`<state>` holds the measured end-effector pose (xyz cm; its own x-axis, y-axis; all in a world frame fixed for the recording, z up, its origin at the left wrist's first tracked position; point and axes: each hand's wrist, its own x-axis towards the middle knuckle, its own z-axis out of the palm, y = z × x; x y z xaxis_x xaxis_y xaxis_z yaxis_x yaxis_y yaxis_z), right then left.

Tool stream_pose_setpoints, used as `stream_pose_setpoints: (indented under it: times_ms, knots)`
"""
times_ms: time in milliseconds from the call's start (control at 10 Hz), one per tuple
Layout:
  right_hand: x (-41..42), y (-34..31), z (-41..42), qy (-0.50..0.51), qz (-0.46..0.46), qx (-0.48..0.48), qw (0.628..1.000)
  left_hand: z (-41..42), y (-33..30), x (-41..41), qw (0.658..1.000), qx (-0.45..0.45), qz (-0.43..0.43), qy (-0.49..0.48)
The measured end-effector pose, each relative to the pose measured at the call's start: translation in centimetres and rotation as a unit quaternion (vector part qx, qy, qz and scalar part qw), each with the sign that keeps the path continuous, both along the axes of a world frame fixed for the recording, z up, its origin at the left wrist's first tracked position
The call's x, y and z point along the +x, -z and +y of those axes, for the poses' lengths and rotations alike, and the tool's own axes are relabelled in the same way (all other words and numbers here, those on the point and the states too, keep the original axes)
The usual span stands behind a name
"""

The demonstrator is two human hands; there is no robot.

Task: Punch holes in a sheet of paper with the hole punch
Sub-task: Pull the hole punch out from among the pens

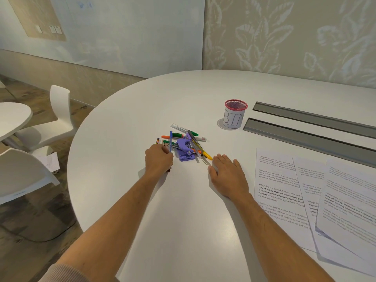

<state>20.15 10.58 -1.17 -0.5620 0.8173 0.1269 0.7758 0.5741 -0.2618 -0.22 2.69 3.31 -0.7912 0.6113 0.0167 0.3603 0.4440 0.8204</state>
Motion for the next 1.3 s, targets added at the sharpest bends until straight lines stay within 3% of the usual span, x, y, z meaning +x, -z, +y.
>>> stream_pose_setpoints:
  times_ms: [300,500,700,900,1000,1100,1300]
  knots:
    - [0.1,-0.2,-0.2,-0.004,0.002,0.001,1.000,-2.5,0.1,-2.2,0.999,0.028,0.023,-0.035]
    - [0.1,-0.2,-0.2,-0.005,0.004,0.001,1.000,-4.1,0.5,-3.5,0.992,-0.013,0.107,-0.066]
    - [0.2,-0.2,-0.3,-0.006,0.005,0.004,1.000,-4.9,2.1,-4.0,0.982,-0.067,0.175,-0.025]
    - [0.2,-0.1,-0.2,-0.007,0.011,0.003,1.000,-5.4,2.6,-4.4,0.982,-0.036,0.185,-0.008]
    - [0.1,-0.2,-0.1,-0.004,0.030,-0.005,1.000,-5.7,2.6,-4.4,0.969,-0.057,0.239,-0.002]
    - [0.3,-0.6,0.0,0.031,0.110,-0.037,0.993,-6.2,2.7,-4.5,0.958,-0.078,0.277,0.017]
    - [-1.3,-2.1,0.5,0.026,0.181,-0.067,0.981,-6.0,2.9,-4.1,0.943,-0.117,0.297,0.091]
